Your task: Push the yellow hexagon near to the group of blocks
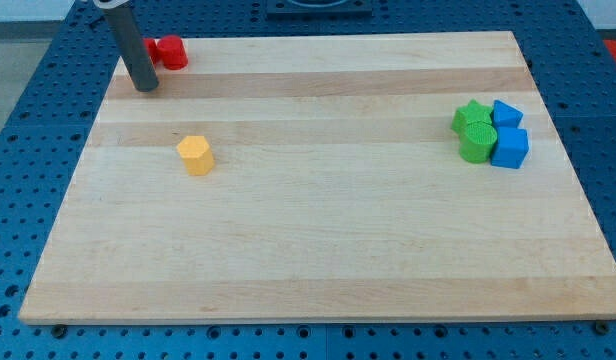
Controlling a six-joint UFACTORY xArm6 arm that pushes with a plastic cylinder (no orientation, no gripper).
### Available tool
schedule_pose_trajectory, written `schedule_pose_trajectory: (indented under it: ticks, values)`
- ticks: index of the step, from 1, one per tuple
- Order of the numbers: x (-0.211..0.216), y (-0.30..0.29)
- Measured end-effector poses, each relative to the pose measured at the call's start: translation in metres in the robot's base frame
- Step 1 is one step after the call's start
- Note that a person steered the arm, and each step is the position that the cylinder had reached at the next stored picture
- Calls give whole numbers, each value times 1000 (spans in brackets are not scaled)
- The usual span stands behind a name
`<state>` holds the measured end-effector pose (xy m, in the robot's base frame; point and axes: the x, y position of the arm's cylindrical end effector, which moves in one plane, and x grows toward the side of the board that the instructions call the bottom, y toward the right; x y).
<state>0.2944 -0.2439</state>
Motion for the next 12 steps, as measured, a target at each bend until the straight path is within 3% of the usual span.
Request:
schedule_pose_trajectory:
  ticks: [1, 3, 4, 5, 10, 12]
  values:
    - [21, 0]
    - [123, 0]
    - [172, 14]
    - [184, 68]
    - [88, 83]
    - [83, 85]
